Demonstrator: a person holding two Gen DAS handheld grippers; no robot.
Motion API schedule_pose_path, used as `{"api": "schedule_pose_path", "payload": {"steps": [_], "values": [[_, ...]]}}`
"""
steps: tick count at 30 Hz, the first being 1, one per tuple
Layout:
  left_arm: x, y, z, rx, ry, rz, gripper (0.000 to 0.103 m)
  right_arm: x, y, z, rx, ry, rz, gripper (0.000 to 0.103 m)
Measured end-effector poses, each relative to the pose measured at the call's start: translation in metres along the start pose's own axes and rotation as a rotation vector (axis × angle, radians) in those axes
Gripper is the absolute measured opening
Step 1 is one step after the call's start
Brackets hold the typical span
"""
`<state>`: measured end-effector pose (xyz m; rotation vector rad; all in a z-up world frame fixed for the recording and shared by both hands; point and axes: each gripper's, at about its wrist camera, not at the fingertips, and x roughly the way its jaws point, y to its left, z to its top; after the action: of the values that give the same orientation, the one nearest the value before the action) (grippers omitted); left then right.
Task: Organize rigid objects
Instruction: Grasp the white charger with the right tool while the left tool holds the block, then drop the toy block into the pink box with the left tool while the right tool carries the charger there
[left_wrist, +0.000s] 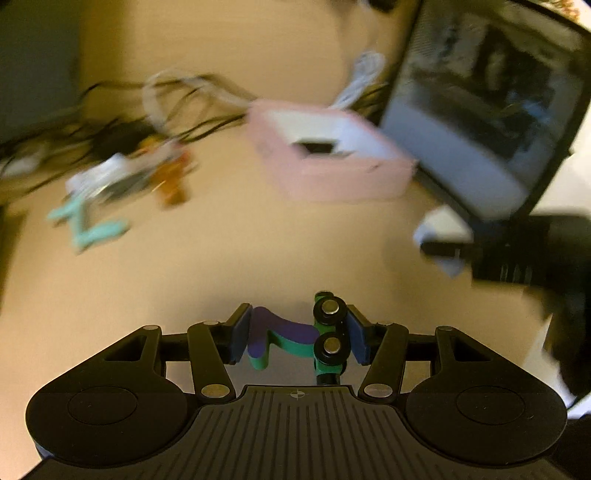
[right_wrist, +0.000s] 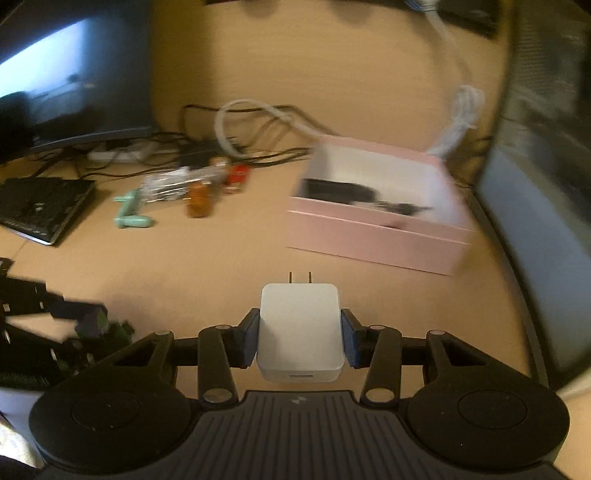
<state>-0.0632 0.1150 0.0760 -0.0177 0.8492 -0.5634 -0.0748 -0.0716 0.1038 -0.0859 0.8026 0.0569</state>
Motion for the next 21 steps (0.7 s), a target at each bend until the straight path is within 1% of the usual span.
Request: {"api": "schedule_pose_path", "payload": {"steps": [2,4,7,9,11,12,14,15,16,18,19,21], "values": [[0.008,-0.014,0.028,0.028,-0.042,-0.035,0.058,-0.009,-0.014,-0.007,0.021,0.0,-0.019,0.044],[0.019,-0.026,0.056,0.053,-0.085,-0.045,0.058,-0.017,-0.029,-0.015,0.038,-0.004,-0.043,0.044],[0.051,-0.046,0.105,0.082,-0.118,-0.046,0.058,-0.021,-0.05,-0.023,0.063,-0.01,-0.074,0.044],[0.072,-0.059,0.133,0.091,-0.163,-0.041,0.058,-0.02,-0.063,-0.028,0.084,-0.004,-0.087,0.044],[0.095,-0.068,0.158,0.076,-0.199,-0.049,0.059,-0.02,-0.074,-0.031,0.091,-0.003,-0.099,0.044],[0.11,-0.07,0.171,0.063,-0.191,-0.063,0.059,-0.02,-0.078,-0.033,0.092,-0.005,-0.102,0.044],[0.139,-0.073,0.191,0.037,-0.112,-0.073,0.059,-0.019,-0.087,-0.035,0.1,-0.004,-0.102,0.044],[0.151,-0.073,0.196,0.018,-0.084,-0.065,0.059,-0.019,-0.091,-0.036,0.104,-0.002,-0.099,0.044],[0.156,-0.072,0.197,0.006,-0.078,-0.053,0.059,-0.017,-0.093,-0.037,0.107,-0.001,-0.097,0.044],[0.156,-0.069,0.192,0.003,-0.111,-0.023,0.059,-0.016,-0.097,-0.039,0.11,-0.004,-0.091,0.044],[0.152,-0.066,0.186,0.003,-0.13,-0.015,0.056,-0.014,-0.1,-0.039,0.114,-0.003,-0.086,0.044],[0.141,-0.056,0.175,-0.017,-0.147,-0.004,0.056,-0.01,-0.103,-0.037,0.124,0.001,-0.076,0.044]]}}
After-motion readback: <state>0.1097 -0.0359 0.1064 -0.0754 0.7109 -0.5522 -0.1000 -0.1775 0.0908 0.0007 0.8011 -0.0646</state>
